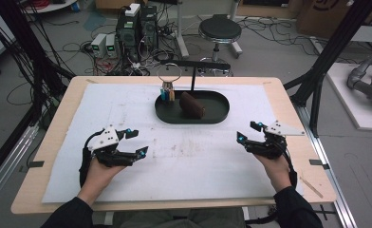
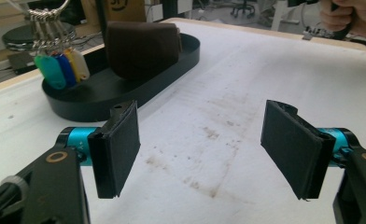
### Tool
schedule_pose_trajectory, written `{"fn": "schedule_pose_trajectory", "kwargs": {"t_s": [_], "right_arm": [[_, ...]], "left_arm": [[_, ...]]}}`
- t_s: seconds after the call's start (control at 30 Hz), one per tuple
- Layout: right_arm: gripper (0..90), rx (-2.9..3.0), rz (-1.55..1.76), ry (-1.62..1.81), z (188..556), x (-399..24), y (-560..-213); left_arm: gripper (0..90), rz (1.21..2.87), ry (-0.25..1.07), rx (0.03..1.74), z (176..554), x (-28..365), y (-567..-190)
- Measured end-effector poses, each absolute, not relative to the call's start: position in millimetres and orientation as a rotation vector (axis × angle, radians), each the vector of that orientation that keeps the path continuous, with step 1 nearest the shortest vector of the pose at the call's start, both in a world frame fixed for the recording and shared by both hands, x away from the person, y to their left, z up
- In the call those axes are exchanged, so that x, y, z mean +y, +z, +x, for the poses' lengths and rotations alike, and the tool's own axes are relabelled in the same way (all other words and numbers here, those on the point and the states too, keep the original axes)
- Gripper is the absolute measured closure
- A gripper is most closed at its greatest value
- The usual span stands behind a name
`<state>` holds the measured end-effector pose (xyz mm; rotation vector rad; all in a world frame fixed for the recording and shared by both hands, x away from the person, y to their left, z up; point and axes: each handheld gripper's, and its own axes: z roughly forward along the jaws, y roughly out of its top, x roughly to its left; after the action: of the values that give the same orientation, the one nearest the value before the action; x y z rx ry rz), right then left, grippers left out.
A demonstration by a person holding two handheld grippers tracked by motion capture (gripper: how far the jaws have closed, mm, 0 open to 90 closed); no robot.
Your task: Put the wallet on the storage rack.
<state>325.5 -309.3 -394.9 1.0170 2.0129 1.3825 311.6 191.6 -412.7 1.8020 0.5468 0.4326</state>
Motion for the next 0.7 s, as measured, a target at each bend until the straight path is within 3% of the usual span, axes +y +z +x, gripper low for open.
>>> {"fn": "schedule_pose_trajectory", "kwargs": {"t_s": [0.7], "right_arm": [[27.0, 2.020, 1.042, 1.350, 323.7, -318.2, -402.2]], "left_arm": [[28.0, 1.825, 0.456, 0.554, 312.5, 192.0, -414.9]]}}
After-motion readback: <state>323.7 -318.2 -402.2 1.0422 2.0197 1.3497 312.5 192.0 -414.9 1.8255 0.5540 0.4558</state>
